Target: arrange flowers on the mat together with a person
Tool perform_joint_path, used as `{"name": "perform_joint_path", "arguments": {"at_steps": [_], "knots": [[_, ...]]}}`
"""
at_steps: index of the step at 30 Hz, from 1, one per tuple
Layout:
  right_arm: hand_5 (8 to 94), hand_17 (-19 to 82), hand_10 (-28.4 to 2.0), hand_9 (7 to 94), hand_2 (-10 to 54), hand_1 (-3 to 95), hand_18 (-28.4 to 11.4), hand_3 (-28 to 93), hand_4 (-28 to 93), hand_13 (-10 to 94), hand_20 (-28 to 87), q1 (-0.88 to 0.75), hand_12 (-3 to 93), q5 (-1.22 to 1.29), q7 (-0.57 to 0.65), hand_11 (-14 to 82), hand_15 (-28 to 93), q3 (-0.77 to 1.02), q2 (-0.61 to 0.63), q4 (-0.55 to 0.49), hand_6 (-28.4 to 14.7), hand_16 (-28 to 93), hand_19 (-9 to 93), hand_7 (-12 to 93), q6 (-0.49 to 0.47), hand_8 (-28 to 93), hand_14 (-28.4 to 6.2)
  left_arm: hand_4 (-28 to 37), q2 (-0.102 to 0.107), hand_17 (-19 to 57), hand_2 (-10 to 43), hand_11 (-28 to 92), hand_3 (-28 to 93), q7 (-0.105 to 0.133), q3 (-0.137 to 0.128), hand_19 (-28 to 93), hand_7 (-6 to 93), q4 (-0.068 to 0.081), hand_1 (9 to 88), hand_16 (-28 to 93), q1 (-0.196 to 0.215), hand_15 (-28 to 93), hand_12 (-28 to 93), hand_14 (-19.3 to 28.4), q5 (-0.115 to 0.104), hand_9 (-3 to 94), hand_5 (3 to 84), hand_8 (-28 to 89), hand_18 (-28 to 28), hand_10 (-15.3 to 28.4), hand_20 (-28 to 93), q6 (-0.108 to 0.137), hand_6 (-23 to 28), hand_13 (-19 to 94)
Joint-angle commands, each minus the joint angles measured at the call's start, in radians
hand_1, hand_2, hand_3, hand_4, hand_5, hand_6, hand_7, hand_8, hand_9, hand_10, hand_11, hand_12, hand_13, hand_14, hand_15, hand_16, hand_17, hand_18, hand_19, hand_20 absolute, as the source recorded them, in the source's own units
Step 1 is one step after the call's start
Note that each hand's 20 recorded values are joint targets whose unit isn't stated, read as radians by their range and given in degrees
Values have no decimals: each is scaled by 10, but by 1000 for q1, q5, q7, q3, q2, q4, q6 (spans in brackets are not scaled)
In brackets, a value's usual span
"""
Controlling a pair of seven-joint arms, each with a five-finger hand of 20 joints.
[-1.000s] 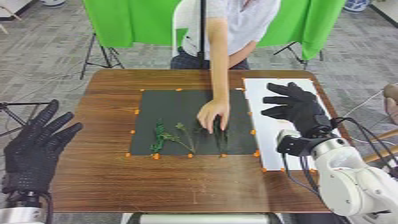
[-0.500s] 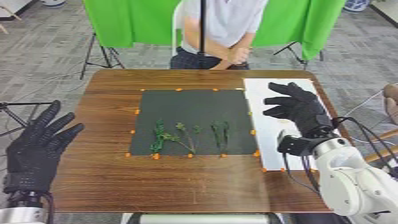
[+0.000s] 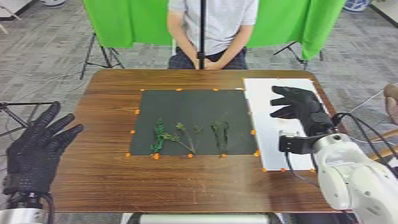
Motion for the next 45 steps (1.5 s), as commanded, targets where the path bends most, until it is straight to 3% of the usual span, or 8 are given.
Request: {"name": "perform_joint_path", "arguments": {"at_steps": [1,15,17,25,32,38,44,45], "knots": [[492,153,-181,518,41,213,-283,725,-238,483,130,103,144,-304,206,133,472,-95,48,52,-14,105,602,124,19,-113,-210,-283,11,-96,75,150,735,10,7,355,88,-1,157,-44,15,421,124,219,-10,302,309,-80,177,142,167,0,41,210],[503,173,-166,511,-8,260,-276,732,-237,509,125,206,147,-647,444,126,477,-253,75,145,0,108,611,143,-84,-121,-183,-283,12,-97,77,154,739,11,17,356,88,2,164,-45,-5,425,123,221,-9,302,310,-80,177,143,165,0,42,210],[503,177,-164,518,-16,271,-275,738,-235,516,124,229,148,-683,466,130,479,-281,78,162,1,109,611,144,-111,-122,-176,-283,40,-97,77,154,740,40,25,356,89,5,164,-45,-4,427,123,221,-34,302,310,-80,177,143,165,12,42,210],[482,195,-159,531,-42,304,-267,751,-241,538,121,329,152,-781,554,144,489,-422,96,224,10,115,614,142,-162,-122,-157,-283,78,-96,77,160,743,76,33,355,94,9,169,-48,-1,428,123,221,-58,303,312,-82,177,145,163,18,41,211],[512,225,-145,572,-86,333,-260,736,-246,574,113,485,153,-952,660,171,494,-645,99,313,12,116,613,162,-143,-126,-135,-283,73,-97,77,161,743,68,29,356,96,11,175,-48,-9,430,121,220,-60,303,312,-84,176,145,163,17,39,212],[528,241,-135,594,-95,349,-254,728,-256,600,98,533,151,-946,669,184,491,-707,91,341,17,126,614,174,-136,-136,-123,-283,104,-97,76,161,745,94,31,356,96,11,179,-49,12,430,121,220,-87,303,312,-84,176,145,163,24,38,212],[552,250,-123,615,-95,359,-249,727,-264,612,94,596,149,-945,675,189,484,-785,88,364,27,125,613,180,-144,-137,-118,-283,112,-97,75,162,748,117,40,356,96,11,181,-49,14,430,121,220,-100,303,312,-84,176,145,163,27,38,212],[564,251,-121,622,-95,363,-249,726,-267,615,93,594,147,-948,675,186,480,-784,86,366,30,125,612,181,-157,-140,-118,-283,96,-97,75,163,748,94,38,356,96,12,181,-49,5,430,121,220,-84,303,311,-84,176,145,163,21,39,212]]}}
